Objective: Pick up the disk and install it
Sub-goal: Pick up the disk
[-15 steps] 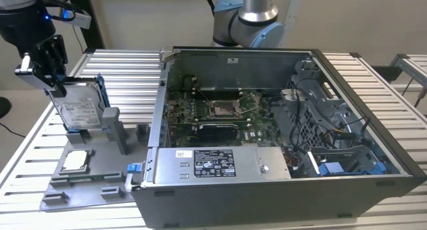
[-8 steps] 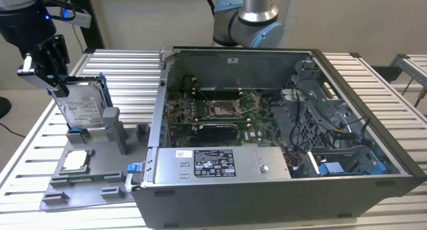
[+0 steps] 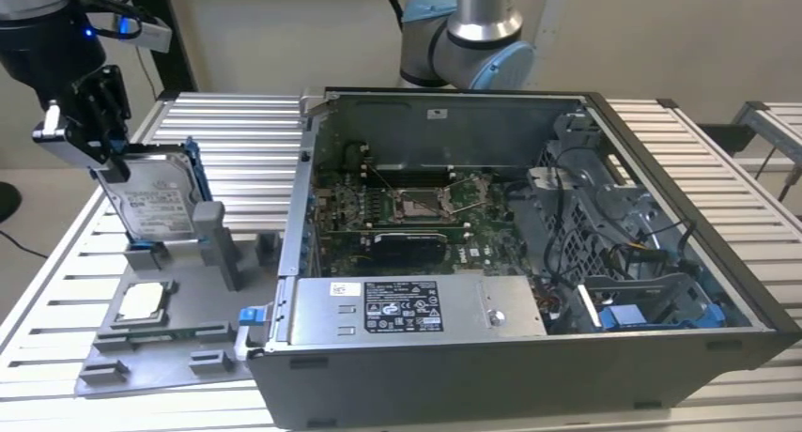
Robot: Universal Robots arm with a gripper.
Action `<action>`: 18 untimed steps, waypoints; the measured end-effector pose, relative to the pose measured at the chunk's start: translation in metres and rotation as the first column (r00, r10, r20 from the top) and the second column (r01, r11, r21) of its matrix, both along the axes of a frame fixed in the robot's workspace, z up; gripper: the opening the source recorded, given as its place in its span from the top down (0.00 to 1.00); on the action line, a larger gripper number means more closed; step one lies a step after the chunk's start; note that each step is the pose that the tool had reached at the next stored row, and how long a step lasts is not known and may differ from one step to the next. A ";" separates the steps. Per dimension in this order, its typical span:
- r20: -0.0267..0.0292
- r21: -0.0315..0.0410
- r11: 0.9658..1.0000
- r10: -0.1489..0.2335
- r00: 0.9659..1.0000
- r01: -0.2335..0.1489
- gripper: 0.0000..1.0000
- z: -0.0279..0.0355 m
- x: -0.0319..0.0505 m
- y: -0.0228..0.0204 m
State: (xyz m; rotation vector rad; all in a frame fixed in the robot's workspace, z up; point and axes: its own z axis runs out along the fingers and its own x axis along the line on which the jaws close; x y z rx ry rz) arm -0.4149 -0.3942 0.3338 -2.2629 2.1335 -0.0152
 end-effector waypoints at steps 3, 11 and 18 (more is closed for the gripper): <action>0.000 0.000 1.000 0.000 1.000 0.000 1.00 0.0021 -0.0001 0.0000; 0.000 0.000 1.000 0.000 1.000 0.000 1.00 0.0191 -0.0004 0.0000; 0.000 0.000 1.000 -0.002 1.000 0.002 1.00 0.0206 -0.0010 0.0000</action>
